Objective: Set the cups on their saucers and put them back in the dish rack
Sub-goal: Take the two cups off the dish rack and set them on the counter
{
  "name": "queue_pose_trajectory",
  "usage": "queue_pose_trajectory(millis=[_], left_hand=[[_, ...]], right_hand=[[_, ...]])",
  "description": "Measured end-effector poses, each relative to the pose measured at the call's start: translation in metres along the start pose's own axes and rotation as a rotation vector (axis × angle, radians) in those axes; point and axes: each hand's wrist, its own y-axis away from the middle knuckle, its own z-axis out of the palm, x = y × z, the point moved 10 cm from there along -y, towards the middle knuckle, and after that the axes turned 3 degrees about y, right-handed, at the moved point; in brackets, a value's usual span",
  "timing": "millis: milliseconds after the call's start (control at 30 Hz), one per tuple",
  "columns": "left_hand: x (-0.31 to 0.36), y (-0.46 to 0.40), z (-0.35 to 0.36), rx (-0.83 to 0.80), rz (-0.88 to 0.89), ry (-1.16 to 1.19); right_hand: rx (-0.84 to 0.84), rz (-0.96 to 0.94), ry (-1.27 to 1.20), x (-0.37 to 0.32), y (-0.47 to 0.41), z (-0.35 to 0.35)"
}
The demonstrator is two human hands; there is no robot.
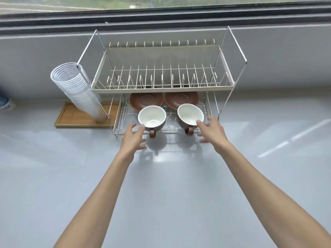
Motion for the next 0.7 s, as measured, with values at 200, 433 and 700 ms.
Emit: queue_pose_trajectory(millis=[200, 433, 700], left_hand=[[0.005, -0.009, 0.011, -0.001, -0.030, 0.075], [0.003, -0.019, 0.017, -0.006, -0.077, 0.141], [-0.005, -0.022, 0.022, -0.024, -0.124, 0.237]], right_hand=[[-0.055, 0.189, -0.350, 0.017, -0.006, 0.018], [-0.121, 0.249, -0.533, 0.013, -0.009, 0.031], [-0.103, 0.279, -0.661, 0.014, -0.011, 0.032]])
